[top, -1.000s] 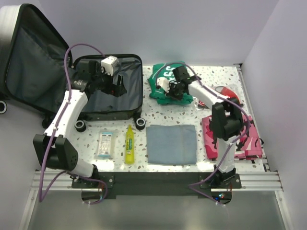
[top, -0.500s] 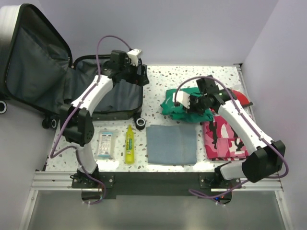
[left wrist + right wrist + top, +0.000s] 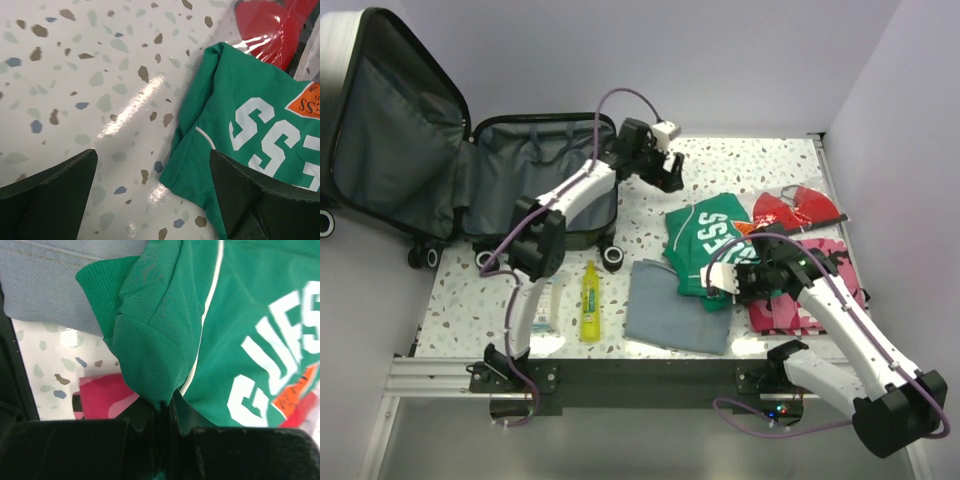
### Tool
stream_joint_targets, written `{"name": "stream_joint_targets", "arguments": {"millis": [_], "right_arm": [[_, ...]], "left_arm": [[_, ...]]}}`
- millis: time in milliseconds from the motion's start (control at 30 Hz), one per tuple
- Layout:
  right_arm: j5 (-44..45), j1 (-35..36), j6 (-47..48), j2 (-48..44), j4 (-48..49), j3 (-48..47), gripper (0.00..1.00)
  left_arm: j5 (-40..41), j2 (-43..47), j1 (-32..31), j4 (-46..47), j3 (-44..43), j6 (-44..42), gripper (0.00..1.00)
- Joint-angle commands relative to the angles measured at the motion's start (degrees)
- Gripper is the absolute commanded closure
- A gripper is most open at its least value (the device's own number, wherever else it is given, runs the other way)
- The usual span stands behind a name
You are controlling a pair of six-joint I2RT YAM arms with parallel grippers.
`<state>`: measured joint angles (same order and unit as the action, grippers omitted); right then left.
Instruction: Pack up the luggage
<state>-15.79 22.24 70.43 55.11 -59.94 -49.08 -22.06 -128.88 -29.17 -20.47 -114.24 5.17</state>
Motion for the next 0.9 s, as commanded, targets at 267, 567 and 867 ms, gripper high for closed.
{"name": "stream_joint_targets", "arguments": {"millis": [267, 567, 867], "right_arm": [[3.14, 0.17, -1.62, 4.65, 3.78, 5.48, 1.00], [3.49, 0.17, -2.58, 5.79, 4.92, 6.37, 1.00], [4.28, 0.26, -5.65, 9.40, 7.82, 5.22, 1.00]], "left_arm": [[-4.39, -11.65, -6.60, -0.54, -3.01, -1.39, 0.00], [-8.52, -15.61, -9.50, -1.24, -1.26, 1.76, 0.01], [-2.11, -17.55, -11.52, -4.22, -0.46, -0.77, 0.35]]}}
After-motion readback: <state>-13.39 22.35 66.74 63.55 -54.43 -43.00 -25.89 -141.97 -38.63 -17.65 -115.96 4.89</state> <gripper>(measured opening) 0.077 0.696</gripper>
